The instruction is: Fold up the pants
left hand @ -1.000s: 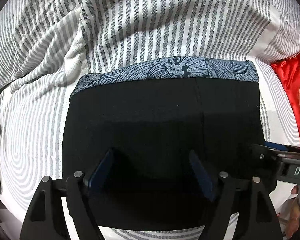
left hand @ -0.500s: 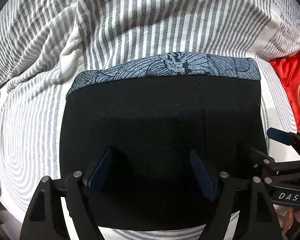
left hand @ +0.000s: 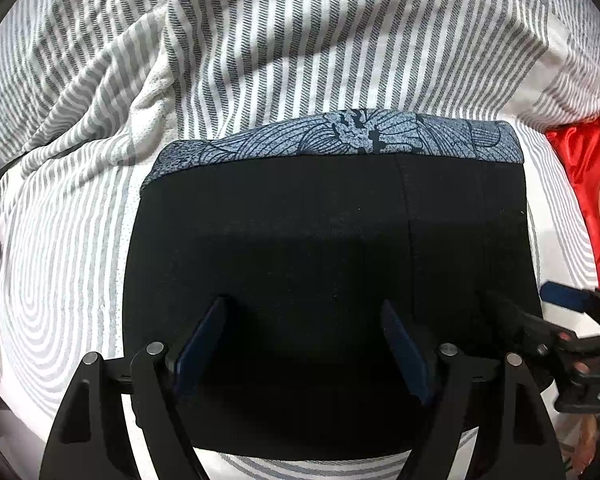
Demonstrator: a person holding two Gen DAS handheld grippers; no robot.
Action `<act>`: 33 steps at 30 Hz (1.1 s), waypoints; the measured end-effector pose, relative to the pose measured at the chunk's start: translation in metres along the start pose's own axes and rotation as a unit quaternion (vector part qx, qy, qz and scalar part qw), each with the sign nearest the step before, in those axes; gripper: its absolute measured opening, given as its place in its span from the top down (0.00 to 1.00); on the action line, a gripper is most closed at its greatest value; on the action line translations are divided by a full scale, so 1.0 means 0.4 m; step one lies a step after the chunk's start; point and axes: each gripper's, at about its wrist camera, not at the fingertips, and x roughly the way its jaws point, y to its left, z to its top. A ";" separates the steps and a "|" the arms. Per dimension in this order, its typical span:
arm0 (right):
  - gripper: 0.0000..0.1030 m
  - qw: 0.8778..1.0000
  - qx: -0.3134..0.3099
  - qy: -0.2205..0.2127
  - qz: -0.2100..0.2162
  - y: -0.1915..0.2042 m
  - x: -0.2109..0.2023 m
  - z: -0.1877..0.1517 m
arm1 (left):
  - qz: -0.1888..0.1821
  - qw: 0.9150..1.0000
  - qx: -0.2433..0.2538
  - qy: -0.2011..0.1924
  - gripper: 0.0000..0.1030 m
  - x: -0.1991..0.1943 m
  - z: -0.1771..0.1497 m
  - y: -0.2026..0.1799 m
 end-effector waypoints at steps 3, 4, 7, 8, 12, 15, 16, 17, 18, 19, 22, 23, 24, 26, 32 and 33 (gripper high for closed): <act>0.03 1.000 0.000 -0.003 -0.003 -0.019 -0.023 -0.012 | 0.011 1.000 -0.011 -0.004 0.22 -0.015 -0.007 0.011; 0.03 1.000 0.001 -0.005 -0.004 -0.025 -0.030 -0.015 | 0.015 1.000 -0.014 -0.005 0.22 -0.021 -0.010 0.017; 0.03 1.000 -0.004 -0.014 -0.012 -0.032 -0.052 -0.026 | 0.023 0.999 -0.025 -0.012 0.22 -0.056 -0.036 0.029; 0.03 0.999 -0.022 -0.018 -0.025 -0.019 -0.050 -0.024 | 0.026 0.999 -0.028 -0.014 0.22 -0.065 -0.043 0.039; 0.01 0.991 -0.095 -0.021 -0.096 0.048 -0.009 -0.018 | 0.035 0.999 -0.036 -0.014 0.22 -0.088 -0.068 0.065; 0.01 0.980 -0.141 -0.048 -0.134 0.083 -0.005 -0.024 | 0.042 0.998 -0.039 -0.013 0.22 -0.098 -0.082 0.080; 0.01 0.976 -0.154 -0.052 -0.144 0.093 -0.002 -0.024 | 0.043 0.998 -0.040 -0.013 0.22 -0.100 -0.086 0.083; 0.01 0.973 -0.165 -0.057 -0.154 0.107 0.004 -0.025 | 0.044 0.998 -0.042 -0.012 0.22 -0.102 -0.089 0.087; 0.01 0.970 -0.171 -0.061 -0.160 0.115 0.006 -0.026 | 0.045 0.998 -0.044 -0.012 0.22 -0.104 -0.092 0.090; 0.01 0.970 -0.171 -0.063 -0.163 0.118 0.005 -0.027 | 0.045 0.998 -0.045 -0.012 0.22 -0.105 -0.095 0.092; 0.01 0.970 -0.167 -0.064 -0.167 0.132 0.012 -0.025 | 0.043 0.998 -0.046 -0.012 0.22 -0.107 -0.108 0.100; 0.01 0.969 -0.168 -0.065 -0.168 0.126 0.005 -0.028 | 0.042 0.998 -0.046 -0.012 0.22 -0.108 -0.110 0.101; 0.01 0.968 -0.171 -0.065 -0.170 0.129 0.004 -0.028 | 0.041 0.998 -0.046 -0.013 0.22 -0.106 -0.100 0.095; 0.01 0.969 -0.171 -0.064 -0.166 0.129 0.006 -0.028 | 0.032 0.998 -0.046 -0.014 0.22 -0.106 -0.100 0.102; 0.00 0.986 -0.115 -0.034 -0.115 0.092 0.029 -0.005 | 0.009 0.999 -0.045 -0.018 0.22 -0.105 -0.079 0.148; 0.00 0.985 -0.117 -0.035 -0.119 0.095 0.028 -0.005 | 0.008 0.999 -0.044 -0.019 0.22 -0.106 -0.078 0.153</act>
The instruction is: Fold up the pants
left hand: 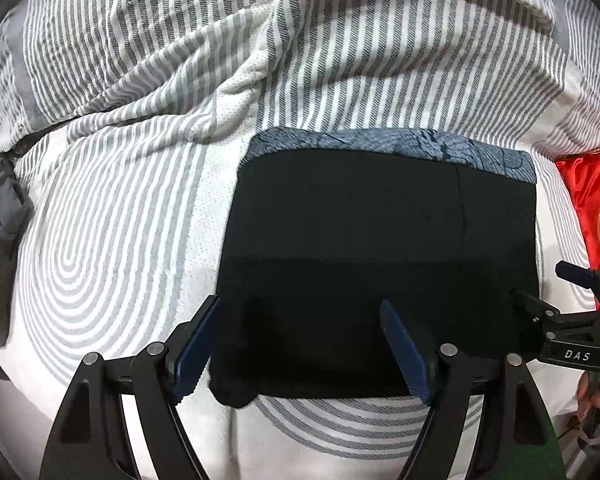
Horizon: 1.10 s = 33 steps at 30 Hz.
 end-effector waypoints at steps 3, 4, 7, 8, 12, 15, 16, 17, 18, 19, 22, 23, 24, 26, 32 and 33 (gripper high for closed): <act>0.00 1.000 -0.006 0.000 -0.017 0.013 -0.005 0.002 | -0.003 1.000 0.003 0.001 0.22 0.005 0.013 0.017; 0.01 1.000 -0.003 0.003 -0.018 0.015 -0.005 -0.002 | -0.003 1.000 0.004 0.001 0.22 0.008 0.019 0.026; 0.00 1.000 0.014 0.017 -0.001 0.006 0.002 0.004 | -0.017 1.000 0.007 -0.007 0.22 0.014 0.040 0.064; 0.00 1.000 0.020 0.021 0.008 0.002 0.004 0.011 | -0.024 1.000 0.007 -0.007 0.22 0.017 0.044 0.073; 0.01 0.995 0.062 0.028 0.079 -0.055 0.000 0.015 | -0.070 0.997 0.001 0.013 0.22 0.048 0.064 0.122; 0.00 0.975 0.123 0.036 0.183 -0.129 0.007 -0.007 | -0.103 0.994 0.005 0.026 0.22 0.072 0.069 0.146; 0.00 0.967 0.141 0.035 0.208 -0.147 0.013 -0.012 | -0.120 0.992 0.006 0.034 0.22 0.084 0.072 0.154; 0.01 0.958 0.161 0.031 0.234 -0.168 0.018 -0.019 | -0.127 0.991 0.007 0.039 0.22 0.092 0.072 0.156; 0.01 0.955 0.169 0.027 0.244 -0.179 0.022 -0.021 | -0.132 0.990 0.012 0.043 0.22 0.099 0.070 0.154; 0.02 0.952 0.174 0.023 0.249 -0.184 0.018 -0.024 | -0.138 0.989 0.019 0.049 0.22 0.108 0.072 0.155; 0.07 0.944 0.184 0.016 0.272 -0.217 0.024 -0.029 | -0.147 0.987 0.033 0.059 0.22 0.128 0.079 0.156; 0.10 0.942 0.183 0.017 0.282 -0.220 0.027 -0.024 | -0.152 0.986 0.036 0.059 0.22 0.132 0.081 0.156; 0.11 0.941 0.180 0.017 0.287 -0.222 0.030 -0.021 | -0.157 0.985 0.037 0.061 0.22 0.137 0.083 0.156; 0.12 0.939 0.169 0.019 0.299 -0.216 0.047 -0.004 | -0.168 0.983 0.034 0.066 0.22 0.150 0.090 0.156; 0.13 0.935 0.151 0.028 0.319 -0.189 0.079 0.008 | -0.193 0.977 0.036 0.080 0.22 0.178 0.108 0.156; 0.13 0.935 0.148 0.028 0.322 -0.187 0.086 0.014 | -0.198 0.976 0.036 0.082 0.22 0.183 0.111 0.160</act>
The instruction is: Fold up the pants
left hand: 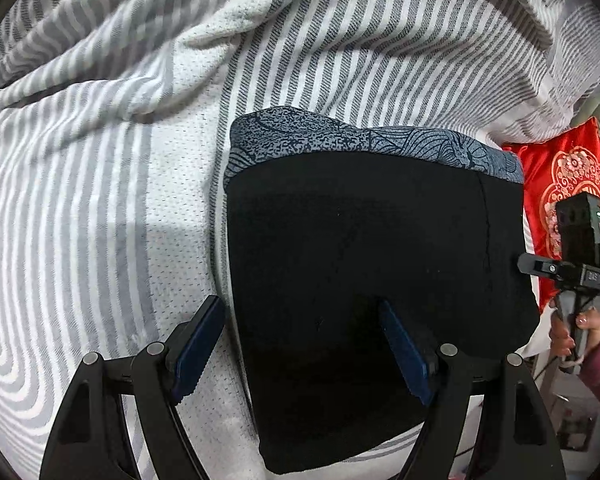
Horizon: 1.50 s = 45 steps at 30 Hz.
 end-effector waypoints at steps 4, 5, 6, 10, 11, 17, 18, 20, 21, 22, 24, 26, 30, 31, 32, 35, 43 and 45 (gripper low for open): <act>0.13 1.000 0.003 0.007 0.030 -0.022 0.015 0.015 | -0.025 1.000 -0.010 0.011 0.22 0.019 0.009 0.012; 0.13 0.999 0.004 0.006 0.045 -0.026 0.018 0.019 | -0.031 0.999 -0.011 0.014 0.22 0.024 0.012 0.014; 0.13 0.998 0.005 0.006 0.054 -0.026 0.020 0.023 | -0.037 0.999 -0.012 0.017 0.20 0.030 0.015 0.015; 0.13 0.998 0.003 0.012 0.060 -0.010 0.040 0.033 | -0.043 0.999 -0.016 0.019 0.16 0.046 0.020 0.007; 0.13 0.998 0.000 0.014 0.053 -0.002 0.046 0.036 | -0.040 0.999 -0.014 0.015 0.16 0.045 0.020 0.000; 0.35 0.999 0.012 0.023 0.036 0.015 0.038 0.036 | -0.016 1.000 -0.001 -0.013 0.33 0.024 0.013 -0.061; 0.40 0.999 0.013 0.021 0.038 0.018 0.031 0.034 | -0.011 1.000 0.002 -0.016 0.35 0.017 0.013 -0.073; 0.47 0.999 0.017 0.015 0.043 0.026 0.017 0.027 | 0.001 1.000 0.010 -0.022 0.39 0.006 0.013 -0.095; 0.48 0.998 0.022 0.014 0.048 0.025 0.012 0.024 | 0.006 1.000 0.012 -0.026 0.40 -0.001 0.011 -0.106; 0.50 0.998 0.027 0.012 0.054 0.020 0.004 0.021 | 0.009 0.999 0.013 -0.030 0.40 -0.009 0.010 -0.115; 0.51 0.997 0.035 0.009 0.066 0.014 -0.016 0.011 | 0.007 0.999 0.010 -0.039 0.40 -0.030 0.005 -0.121; 0.53 0.996 0.038 0.009 0.075 0.014 -0.034 0.001 | 0.005 0.999 0.008 -0.048 0.40 -0.053 0.000 -0.134; 0.53 0.996 0.038 0.010 0.083 0.018 -0.071 -0.034 | 0.009 0.998 0.012 -0.058 0.40 -0.096 -0.030 -0.168; 0.53 0.996 0.039 0.010 0.086 0.016 -0.079 -0.045 | 0.011 0.998 0.012 -0.060 0.40 -0.101 -0.038 -0.182; 0.53 0.995 0.041 0.010 0.089 0.013 -0.091 -0.060 | 0.011 0.998 0.011 -0.062 0.40 -0.110 -0.050 -0.192; 0.53 0.994 0.045 0.011 0.095 0.002 -0.116 -0.097 | 0.013 0.998 0.005 -0.065 0.40 -0.122 -0.086 -0.228; 0.53 0.995 0.048 0.025 0.080 -0.013 -0.106 -0.192 | 0.038 0.997 -0.021 -0.056 0.40 -0.103 -0.203 -0.229; 0.52 0.997 0.050 0.030 0.059 -0.022 -0.075 -0.207 | 0.056 0.997 -0.025 -0.046 0.40 -0.076 -0.224 -0.214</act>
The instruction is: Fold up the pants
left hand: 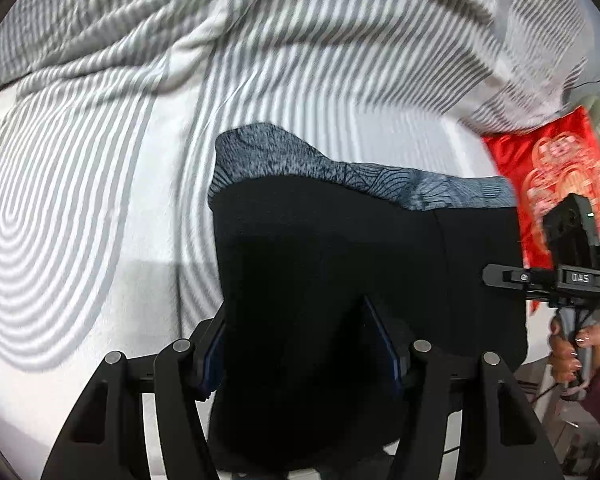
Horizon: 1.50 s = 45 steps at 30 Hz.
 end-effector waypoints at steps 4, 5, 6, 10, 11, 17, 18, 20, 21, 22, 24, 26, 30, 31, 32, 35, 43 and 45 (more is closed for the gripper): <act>0.44 1.000 0.010 -0.023 -0.009 -0.010 0.009 -0.016 | 0.029 1.000 0.008 -0.007 0.39 0.022 -0.027 0.013; 0.42 0.999 0.016 -0.027 -0.020 -0.010 0.006 -0.019 | 0.033 0.999 0.009 -0.009 0.38 0.020 -0.028 0.011; 0.41 0.999 0.018 -0.030 -0.030 -0.006 0.002 -0.021 | 0.039 0.999 0.010 -0.010 0.38 0.017 -0.031 0.010; 0.20 0.995 0.021 -0.051 -0.079 0.013 -0.044 -0.047 | 0.066 0.997 0.021 -0.024 0.38 -0.020 -0.039 0.000; 0.19 0.993 0.022 -0.062 -0.098 0.023 -0.064 -0.054 | 0.070 0.997 0.026 -0.031 0.38 -0.036 -0.039 -0.007; 0.19 0.975 -0.015 -0.128 -0.179 0.106 -0.156 -0.080 | 0.087 0.991 0.067 -0.075 0.16 -0.106 -0.017 -0.065; 0.20 0.973 -0.032 -0.141 -0.182 0.133 -0.164 -0.082 | 0.091 0.990 0.071 -0.078 0.16 -0.106 -0.013 -0.072; 0.57 0.969 -0.059 -0.151 -0.185 0.180 -0.160 -0.075 | 0.101 0.989 0.075 -0.083 0.16 -0.098 0.003 -0.085; 0.68 0.970 -0.064 -0.148 -0.184 0.193 -0.151 -0.068 | 0.106 0.988 0.073 -0.083 0.16 -0.090 0.013 -0.094; 0.77 0.971 -0.066 -0.141 -0.182 0.201 -0.135 -0.058 | 0.110 0.988 0.070 -0.081 0.16 -0.079 0.023 -0.100; 0.77 0.972 -0.066 -0.133 -0.182 0.201 -0.110 -0.047 | 0.111 0.989 0.059 -0.081 0.16 -0.057 0.043 -0.118; 0.77 0.970 -0.066 -0.126 -0.198 0.195 -0.087 -0.036 | 0.115 0.989 0.053 -0.076 0.16 -0.033 0.055 -0.119; 0.77 0.964 -0.056 -0.099 -0.240 0.149 -0.028 -0.014 | 0.134 0.989 0.048 -0.048 0.16 0.047 0.060 -0.114; 0.77 0.964 -0.055 -0.095 -0.244 0.137 -0.017 -0.010 | 0.141 0.987 0.053 -0.048 0.16 0.066 0.057 -0.113; 0.77 0.963 -0.062 -0.095 -0.246 0.130 -0.005 -0.007 | 0.146 0.986 0.059 -0.049 0.16 0.076 0.054 -0.114; 0.77 0.957 -0.083 -0.097 -0.260 0.138 0.005 -0.004 | 0.147 0.986 0.061 -0.051 0.07 0.091 0.056 -0.114; 0.67 0.964 -0.054 -0.109 -0.234 0.137 -0.024 -0.017 | 0.146 0.987 0.056 -0.033 0.03 0.085 0.044 -0.103; 0.33 0.967 -0.047 -0.110 -0.227 0.146 -0.030 -0.036 | 0.150 0.987 0.055 -0.026 0.03 0.078 0.033 -0.104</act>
